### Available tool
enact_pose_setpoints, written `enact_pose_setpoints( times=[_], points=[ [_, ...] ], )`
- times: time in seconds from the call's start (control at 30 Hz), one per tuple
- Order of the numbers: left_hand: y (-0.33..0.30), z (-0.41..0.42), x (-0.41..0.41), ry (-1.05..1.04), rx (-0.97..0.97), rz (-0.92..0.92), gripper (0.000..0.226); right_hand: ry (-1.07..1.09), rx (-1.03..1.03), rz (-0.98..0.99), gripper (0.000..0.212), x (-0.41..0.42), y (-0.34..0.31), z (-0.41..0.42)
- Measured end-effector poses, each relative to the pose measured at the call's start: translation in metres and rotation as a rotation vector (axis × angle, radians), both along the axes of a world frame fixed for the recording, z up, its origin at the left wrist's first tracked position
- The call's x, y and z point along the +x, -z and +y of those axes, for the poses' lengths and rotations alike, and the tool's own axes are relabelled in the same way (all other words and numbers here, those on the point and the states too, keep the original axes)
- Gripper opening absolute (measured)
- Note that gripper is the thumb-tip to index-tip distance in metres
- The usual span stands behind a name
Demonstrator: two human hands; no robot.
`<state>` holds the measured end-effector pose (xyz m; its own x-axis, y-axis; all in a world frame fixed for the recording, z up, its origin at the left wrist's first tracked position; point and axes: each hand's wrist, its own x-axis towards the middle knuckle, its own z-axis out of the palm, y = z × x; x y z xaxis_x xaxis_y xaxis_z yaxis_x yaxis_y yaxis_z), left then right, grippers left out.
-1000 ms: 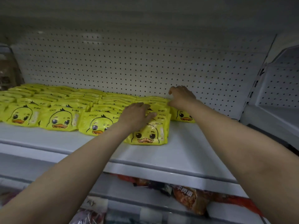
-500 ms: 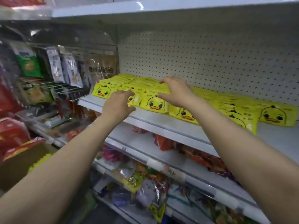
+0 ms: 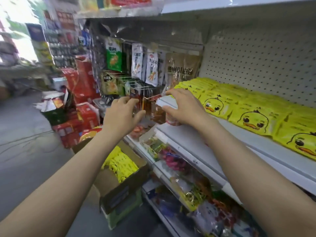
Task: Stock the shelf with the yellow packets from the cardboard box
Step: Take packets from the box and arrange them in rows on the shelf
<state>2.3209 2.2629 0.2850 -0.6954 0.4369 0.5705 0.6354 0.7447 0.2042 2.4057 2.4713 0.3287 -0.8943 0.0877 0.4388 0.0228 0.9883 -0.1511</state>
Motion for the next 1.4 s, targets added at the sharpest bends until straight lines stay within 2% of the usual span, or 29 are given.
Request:
enact_pose_setpoints(
  times=[0.3, 0.63, 0.83, 1.07, 1.17, 1.4],
  points=[
    [0.013, -0.045, -0.124, -0.167, -0.066, 0.074, 0.052, -0.161, 0.035, -0.031, 0.054, -0.155, 0.028, -0.047],
    [0.045, -0.074, -0.274, -0.227, -0.161, -0.057, 0.053, -0.223, 0.053, -0.166, 0.057, -0.328, 0.069, -0.082],
    [0.098, -0.094, -0.368, -0.156, -0.207, -0.167, 0.051, -0.147, 0.002, -0.315, 0.058, -0.408, 0.121, -0.101],
    [0.180, -0.098, -0.481, 0.078, -0.336, -0.361, 0.051, 0.071, -0.095, -0.522, 0.056, -0.486, 0.206, -0.121],
    [0.224, -0.098, -0.517, 0.166, -0.415, -0.452, 0.051, 0.171, -0.190, -0.624, 0.063, -0.505, 0.254, -0.126],
    [0.357, -0.109, -0.555, 0.323, -0.606, -0.798, 0.052, 0.264, -0.386, -0.930, 0.058, -0.509, 0.362, -0.140]
  ],
)
